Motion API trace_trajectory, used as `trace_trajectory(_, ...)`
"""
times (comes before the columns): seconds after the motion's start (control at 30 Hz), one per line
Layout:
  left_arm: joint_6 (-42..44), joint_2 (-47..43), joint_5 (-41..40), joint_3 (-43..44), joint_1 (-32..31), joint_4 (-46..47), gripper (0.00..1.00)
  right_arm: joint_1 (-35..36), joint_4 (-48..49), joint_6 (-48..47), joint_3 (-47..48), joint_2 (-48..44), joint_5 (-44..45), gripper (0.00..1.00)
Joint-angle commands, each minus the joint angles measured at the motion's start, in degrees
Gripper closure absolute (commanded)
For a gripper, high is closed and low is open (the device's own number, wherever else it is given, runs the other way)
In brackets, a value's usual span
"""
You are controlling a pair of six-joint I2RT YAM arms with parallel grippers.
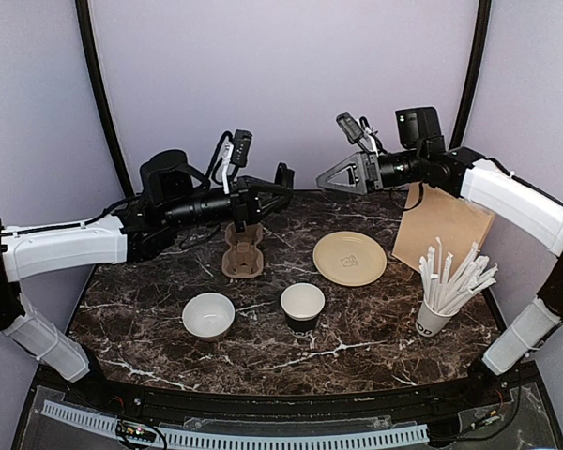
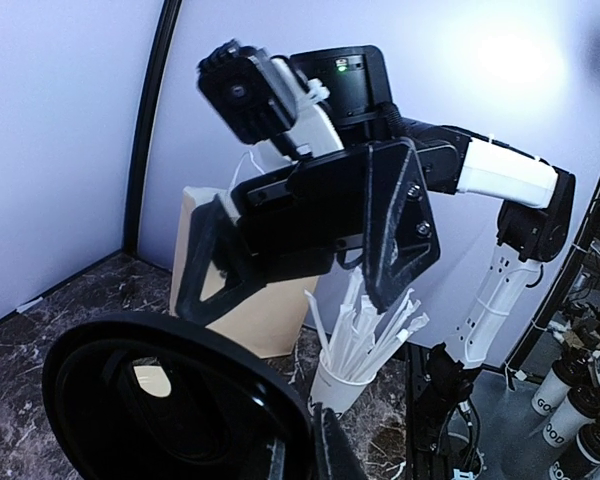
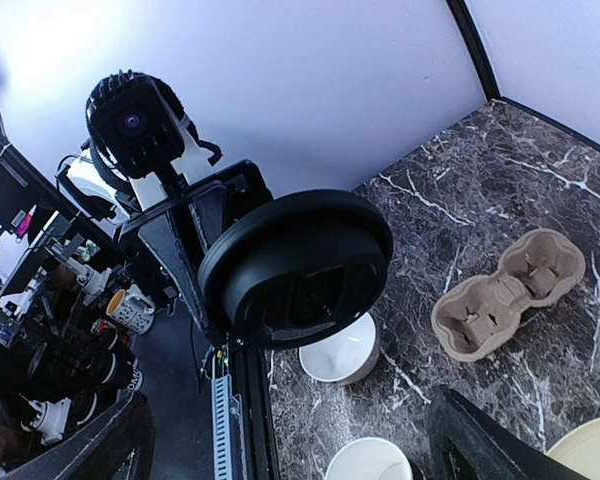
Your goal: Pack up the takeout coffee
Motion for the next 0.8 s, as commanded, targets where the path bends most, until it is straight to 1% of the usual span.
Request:
trace_trajectory(0.0,-1.89,-3.04,3.32,-1.29,0.23,7.16,0.90,1.29,7.53,6.38,1.47,1.64,-4.17,0.01)
trace_trajectory(0.1,-2.90,-3.10,4.87,-1.46,0.18,7.90,0.90,2.17,8.49,8.15,2.56,2.73,-4.09,0.01)
trace_trajectory(0.23,-3.23,-3.51,4.89,-2.23,-0.25,9.85,0.90,2.93,9.46,9.78,3.59,4.32,-4.73,0.03)
trace_trajectory(0.57,-1.88,-2.65,5.30,-0.60,-1.87,8.29,0.89,4.40,12.76,13.12,4.63,6.53,-7.10,0.02)
trace_trajectory(0.77,-0.26,-1.92,4.56,0.06,-2.92,7.57,0.89,5.36,13.45,13.83,4.82,7.27,-7.89,0.08)
